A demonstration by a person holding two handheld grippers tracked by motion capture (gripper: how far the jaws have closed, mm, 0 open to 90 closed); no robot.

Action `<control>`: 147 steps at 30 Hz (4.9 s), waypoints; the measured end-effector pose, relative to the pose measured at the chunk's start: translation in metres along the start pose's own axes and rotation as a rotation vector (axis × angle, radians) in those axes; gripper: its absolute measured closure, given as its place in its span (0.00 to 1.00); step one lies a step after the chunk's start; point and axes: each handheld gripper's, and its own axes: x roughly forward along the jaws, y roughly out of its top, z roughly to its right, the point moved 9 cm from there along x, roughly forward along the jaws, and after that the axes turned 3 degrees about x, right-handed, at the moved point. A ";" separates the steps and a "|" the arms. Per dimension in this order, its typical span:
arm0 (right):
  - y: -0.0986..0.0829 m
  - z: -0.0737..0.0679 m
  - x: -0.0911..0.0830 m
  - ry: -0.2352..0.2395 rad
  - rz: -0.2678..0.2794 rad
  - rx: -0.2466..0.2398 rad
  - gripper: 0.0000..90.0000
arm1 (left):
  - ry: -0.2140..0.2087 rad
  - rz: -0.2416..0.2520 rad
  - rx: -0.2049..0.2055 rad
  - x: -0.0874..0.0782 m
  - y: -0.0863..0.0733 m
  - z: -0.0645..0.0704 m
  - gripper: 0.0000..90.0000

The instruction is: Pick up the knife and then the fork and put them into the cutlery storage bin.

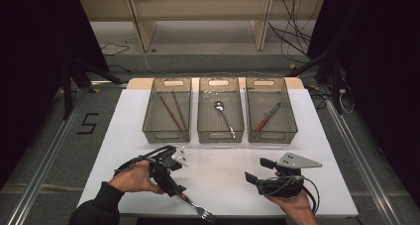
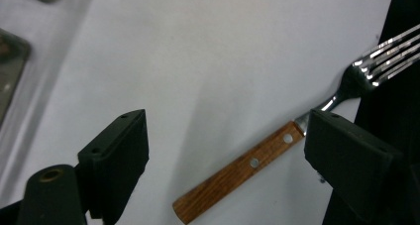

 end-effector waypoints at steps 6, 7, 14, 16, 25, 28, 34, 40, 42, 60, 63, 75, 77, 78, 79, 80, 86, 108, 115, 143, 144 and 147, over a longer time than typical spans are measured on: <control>0.000 0.000 0.000 0.001 0.002 0.000 0.26 | -0.018 -0.033 0.011 0.005 -0.006 0.007 0.19; 0.000 0.000 0.000 0.001 0.002 0.001 0.26 | -0.019 -0.037 0.012 0.006 -0.006 0.007 0.19; 0.000 -0.001 0.000 0.002 -0.003 0.001 0.26 | -0.038 -0.097 0.058 0.011 -0.013 0.013 0.20; 0.000 -0.001 0.000 0.002 -0.003 0.000 0.26 | -0.041 -0.104 0.065 0.012 -0.014 0.014 0.20; 0.000 -0.001 0.000 0.001 -0.005 0.000 0.26 | -0.034 -0.148 0.102 0.022 -0.018 0.015 0.24; 0.000 -0.001 0.000 0.002 -0.005 -0.001 0.26 | -0.032 -0.160 0.116 0.024 -0.019 0.014 0.28; 0.000 -0.001 0.000 0.002 -0.006 -0.002 0.26 | -0.040 -0.165 0.136 0.027 -0.019 0.014 0.35; -0.001 -0.002 0.001 0.004 -0.008 -0.006 0.26 | -0.057 -0.182 0.156 0.032 -0.020 0.017 0.42; -0.001 -0.001 0.001 0.004 -0.009 -0.005 0.26 | -0.060 -0.187 0.159 0.034 -0.020 0.018 0.43; -0.002 -0.002 0.001 0.004 -0.015 -0.007 0.27 | -0.079 -0.177 0.190 0.029 -0.024 0.017 0.69; -0.002 -0.002 0.001 0.004 -0.015 -0.006 0.26 | -0.086 -0.175 0.200 0.029 -0.025 0.017 0.75; -0.002 -0.001 0.002 0.006 -0.018 -0.004 0.26 | -0.090 -0.162 0.233 0.029 -0.025 0.019 0.83; -0.002 -0.001 0.002 0.005 -0.018 0.000 0.27 | -0.092 -0.161 0.226 0.028 -0.025 0.019 0.84; -0.002 -0.001 0.002 0.005 -0.017 0.001 0.27 | -0.095 -0.160 0.222 0.028 -0.025 0.019 0.84; -0.001 0.000 0.002 0.005 -0.015 0.001 0.27 | -0.098 -0.157 0.218 0.028 -0.025 0.018 0.84; -0.001 0.000 0.002 0.005 -0.014 0.004 0.26 | -0.103 -0.160 0.216 0.028 -0.026 0.017 0.84; -0.001 0.001 0.001 0.004 -0.008 0.006 0.27 | -0.074 -0.144 0.175 0.027 -0.025 0.012 0.84; 0.001 0.002 -0.001 0.000 0.016 0.010 0.26 | 0.098 0.174 -0.174 -0.006 0.027 -0.031 0.84; 0.002 0.000 -0.001 0.004 0.022 0.006 0.26 | 0.111 0.243 -0.213 -0.015 0.049 -0.046 0.84; 0.003 0.001 -0.004 0.006 0.041 0.005 0.26 | 0.090 0.403 -0.255 -0.018 0.179 -0.088 0.84; 0.003 0.001 -0.004 0.009 0.042 0.006 0.26 | 0.089 0.409 -0.258 -0.017 0.183 -0.088 0.84; 0.003 0.001 -0.004 0.011 0.040 0.003 0.26 | 0.081 0.408 -0.255 -0.014 0.195 -0.091 0.84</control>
